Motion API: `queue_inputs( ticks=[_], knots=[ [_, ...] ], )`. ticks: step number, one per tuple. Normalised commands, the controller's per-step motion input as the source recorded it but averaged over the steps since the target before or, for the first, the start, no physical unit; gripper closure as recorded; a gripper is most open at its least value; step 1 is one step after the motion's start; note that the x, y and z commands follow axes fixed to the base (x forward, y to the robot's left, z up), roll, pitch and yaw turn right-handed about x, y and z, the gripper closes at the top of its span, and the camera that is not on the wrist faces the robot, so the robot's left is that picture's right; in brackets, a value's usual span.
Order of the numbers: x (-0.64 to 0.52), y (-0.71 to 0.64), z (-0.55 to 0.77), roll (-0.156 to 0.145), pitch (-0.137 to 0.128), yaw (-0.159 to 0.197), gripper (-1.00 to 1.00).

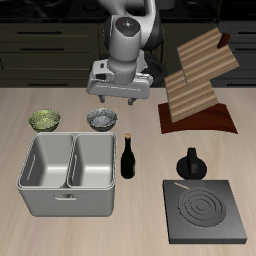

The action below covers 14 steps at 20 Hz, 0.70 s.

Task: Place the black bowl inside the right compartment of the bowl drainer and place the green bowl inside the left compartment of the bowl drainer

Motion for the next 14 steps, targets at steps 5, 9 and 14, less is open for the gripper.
queue_inputs(
  ticks=[5, 9, 14],
  knots=[
    [0.04, 0.02, -0.38, 0.003, 0.057, -0.018, -1.0],
    [0.01, -0.02, -0.3, -0.005, 0.054, -0.024, -1.0],
    [0.0, -0.03, -0.18, -0.009, 0.018, -0.024, -1.0]
  ],
)
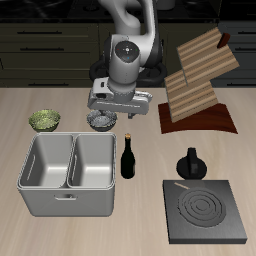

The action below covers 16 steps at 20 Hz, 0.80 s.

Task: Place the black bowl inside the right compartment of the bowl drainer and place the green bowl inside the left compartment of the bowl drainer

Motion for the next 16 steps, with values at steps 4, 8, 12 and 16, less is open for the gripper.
queue_inputs(
  ticks=[4, 8, 12, 16],
  knots=[
    [0.07, 0.02, -0.23, -0.001, 0.035, -0.023, -1.0],
    [0.0, -0.02, -0.39, -0.005, 0.067, -0.008, -1.0],
    [0.0, -0.02, -0.22, -0.004, 0.034, -0.023, -1.0],
    [-0.03, 0.0, -0.24, 0.039, 0.038, -0.025, 1.0]
  ],
)
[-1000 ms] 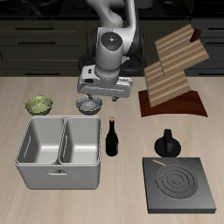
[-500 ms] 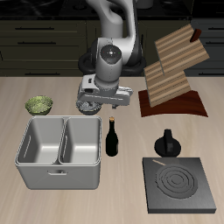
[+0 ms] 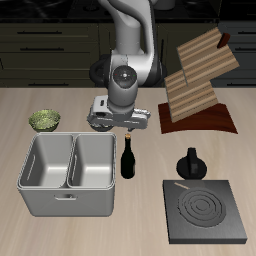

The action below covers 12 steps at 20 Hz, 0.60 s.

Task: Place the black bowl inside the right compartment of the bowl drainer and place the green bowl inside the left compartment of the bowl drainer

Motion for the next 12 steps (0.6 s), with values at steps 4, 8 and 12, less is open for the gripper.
queue_inputs(
  ticks=[4, 8, 12],
  knots=[
    [-0.04, 0.0, -0.04, 0.002, 0.002, 0.001, 1.0],
    [-0.03, 0.02, 0.09, 0.016, -0.014, 0.003, 1.0],
    [-0.03, 0.03, 0.21, 0.016, -0.036, 0.015, 1.0]
  ],
)
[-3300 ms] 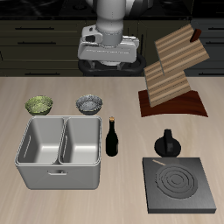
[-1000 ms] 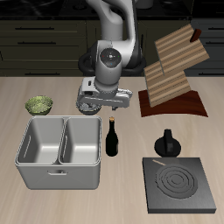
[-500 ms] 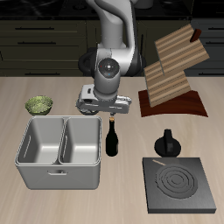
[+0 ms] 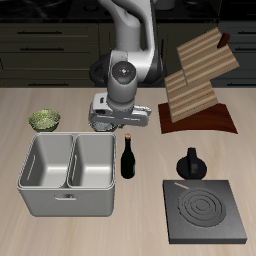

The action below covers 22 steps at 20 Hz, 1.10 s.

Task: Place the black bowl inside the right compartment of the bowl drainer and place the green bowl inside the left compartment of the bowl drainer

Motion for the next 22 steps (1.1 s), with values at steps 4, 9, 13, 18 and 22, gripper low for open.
queue_inputs(
  ticks=[4, 9, 13, 18, 22],
  knots=[
    [-0.11, 0.06, 0.32, 0.025, -0.056, 0.027, 1.0],
    [-0.08, 0.02, 0.32, 0.015, -0.042, 0.021, 1.0],
    [-0.08, -0.05, 0.4, 0.008, -0.064, 0.021, 1.0],
    [-0.05, -0.13, 0.43, -0.019, -0.07, 0.015, 1.0],
    [-0.07, -0.03, 0.32, 0.004, -0.039, 0.02, 1.0]
  ],
)
